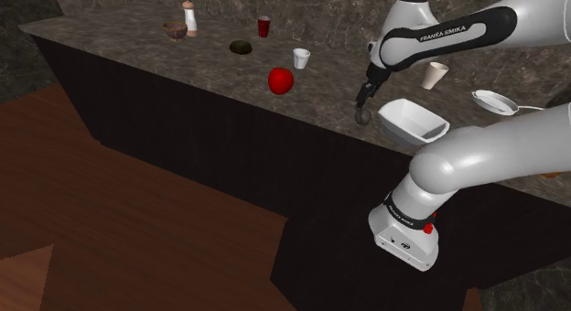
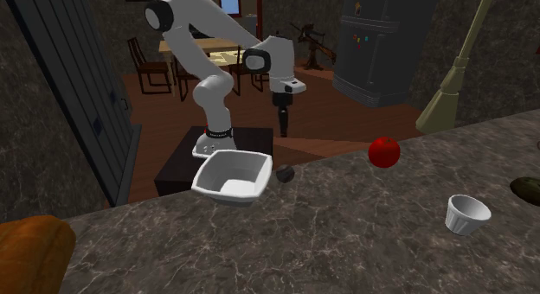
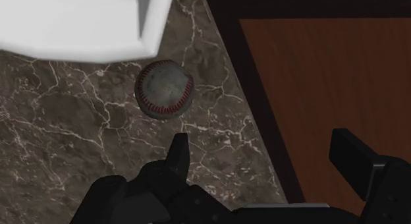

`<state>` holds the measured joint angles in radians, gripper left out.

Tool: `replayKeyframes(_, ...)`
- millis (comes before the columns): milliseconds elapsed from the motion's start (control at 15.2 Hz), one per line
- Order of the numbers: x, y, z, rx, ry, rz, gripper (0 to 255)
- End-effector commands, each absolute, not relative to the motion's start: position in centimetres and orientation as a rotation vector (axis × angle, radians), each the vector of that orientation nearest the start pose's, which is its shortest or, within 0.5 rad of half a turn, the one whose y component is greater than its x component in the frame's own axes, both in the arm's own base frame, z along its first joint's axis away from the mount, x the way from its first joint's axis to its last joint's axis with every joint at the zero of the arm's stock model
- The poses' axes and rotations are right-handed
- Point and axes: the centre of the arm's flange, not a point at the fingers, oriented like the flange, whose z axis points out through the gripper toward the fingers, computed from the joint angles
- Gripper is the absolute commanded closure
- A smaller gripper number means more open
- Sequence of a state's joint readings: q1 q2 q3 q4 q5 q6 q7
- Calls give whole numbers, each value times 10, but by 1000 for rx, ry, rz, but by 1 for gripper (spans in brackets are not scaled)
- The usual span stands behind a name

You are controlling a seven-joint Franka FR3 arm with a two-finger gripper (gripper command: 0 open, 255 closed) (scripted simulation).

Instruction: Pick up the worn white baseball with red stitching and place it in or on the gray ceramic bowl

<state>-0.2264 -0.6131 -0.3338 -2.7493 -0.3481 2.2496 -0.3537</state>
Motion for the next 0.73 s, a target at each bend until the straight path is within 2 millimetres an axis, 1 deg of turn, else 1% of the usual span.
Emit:
replayKeyframes(0,303,-210,378,-3275,-70,-114,0)
replayKeyframes(462,305,-278,320,-3300,-33,-167,0)
replayKeyframes(528,305,-280,318,-3301,-32,-169,0)
replayKeyframes(660,306,-282,308,-3301,-32,-169,0)
